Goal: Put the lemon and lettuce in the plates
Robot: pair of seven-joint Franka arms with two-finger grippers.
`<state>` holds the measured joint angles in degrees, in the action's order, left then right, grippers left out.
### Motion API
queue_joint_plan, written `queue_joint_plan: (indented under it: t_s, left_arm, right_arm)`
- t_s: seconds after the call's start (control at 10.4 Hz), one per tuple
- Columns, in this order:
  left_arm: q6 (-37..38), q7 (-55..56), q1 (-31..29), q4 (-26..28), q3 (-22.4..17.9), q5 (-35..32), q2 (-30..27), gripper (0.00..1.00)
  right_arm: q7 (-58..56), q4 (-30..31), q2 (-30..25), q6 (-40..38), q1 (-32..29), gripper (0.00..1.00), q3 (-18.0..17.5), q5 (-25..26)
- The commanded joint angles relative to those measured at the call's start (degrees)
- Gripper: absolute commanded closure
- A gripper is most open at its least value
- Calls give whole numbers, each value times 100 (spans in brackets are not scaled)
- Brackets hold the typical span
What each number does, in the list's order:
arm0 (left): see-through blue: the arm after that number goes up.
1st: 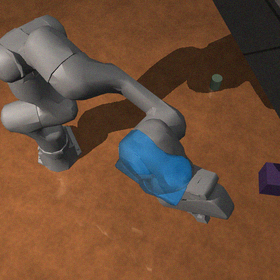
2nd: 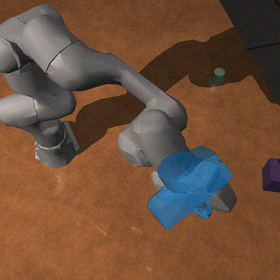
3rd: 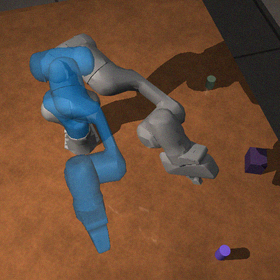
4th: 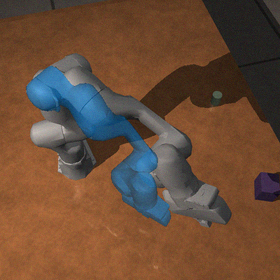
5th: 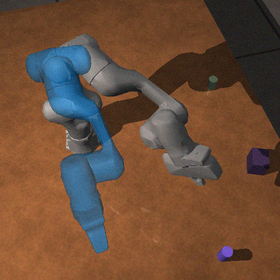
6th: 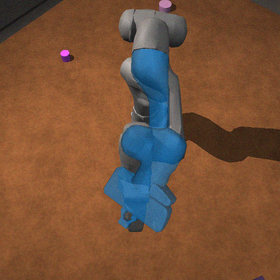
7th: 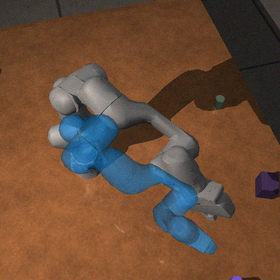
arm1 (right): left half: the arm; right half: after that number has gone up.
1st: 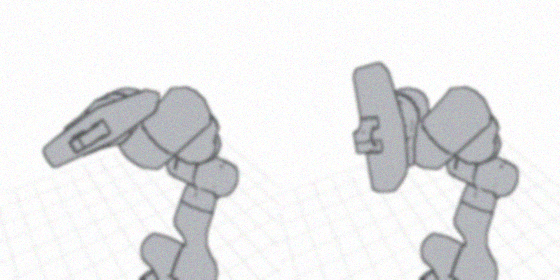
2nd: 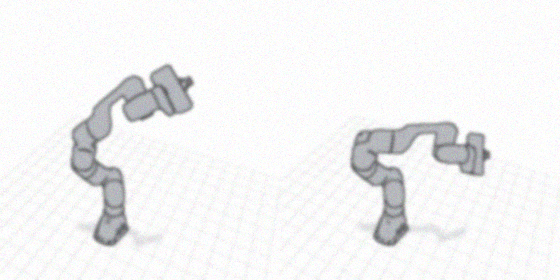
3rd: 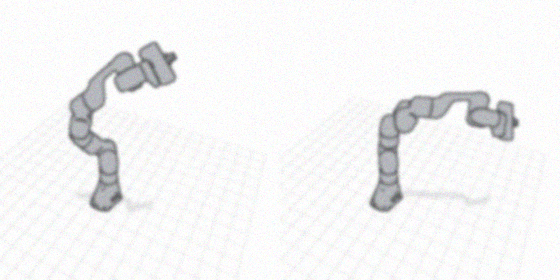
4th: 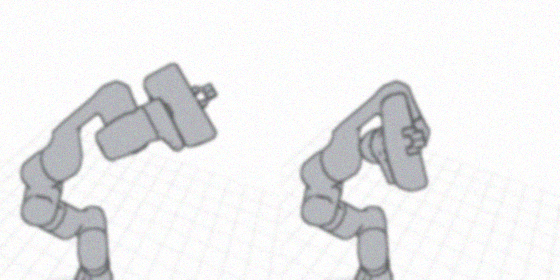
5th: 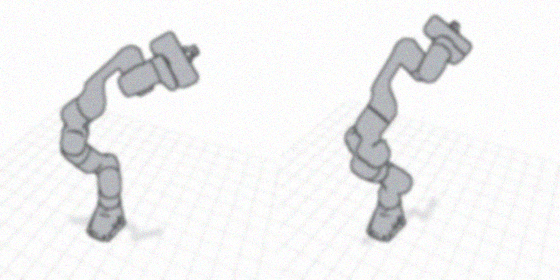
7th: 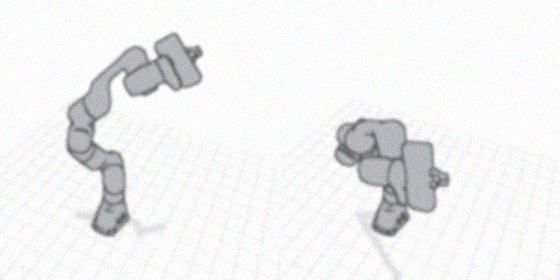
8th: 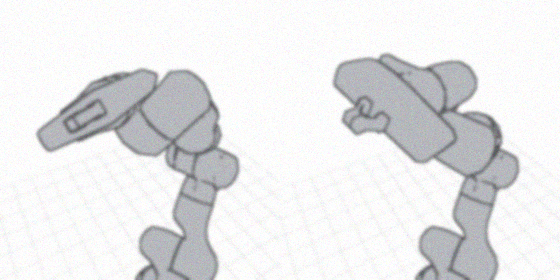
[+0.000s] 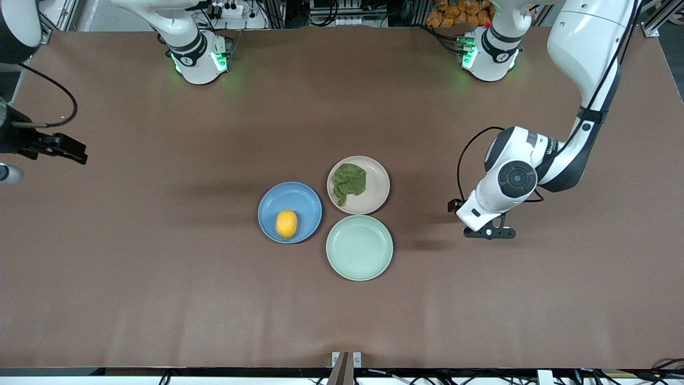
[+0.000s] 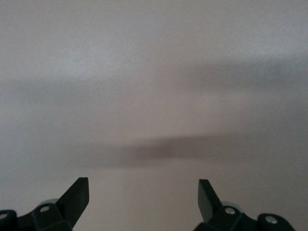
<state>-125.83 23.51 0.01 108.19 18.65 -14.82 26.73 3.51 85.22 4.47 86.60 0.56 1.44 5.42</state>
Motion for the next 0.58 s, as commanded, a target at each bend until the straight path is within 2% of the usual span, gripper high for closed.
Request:
queue_joint_plan:
  t_s: [0.0, 0.19, 0.29, 0.48]
  left_arm:
    - [101, -337, -63, 536, -98, 48, -676, 0]
    - [190, -723, -11, 502, -177, 469, -888, 0]
    - [190, -881, 94, 475, -343, 602, -1019, 0]
    - [181, -1137, 174, 231, -502, 795, -1222, 0]
  right_arm:
    - [-113, -32, -245, -73, -118, 0, -144, 3]
    - [-131, -32, -350, 50, -91, 0, -144, 3]
    - [-122, 3, -377, 207, -83, 0, -136, -40]
    - [-113, 73, -360, 497, -100, 0, -101, -146]
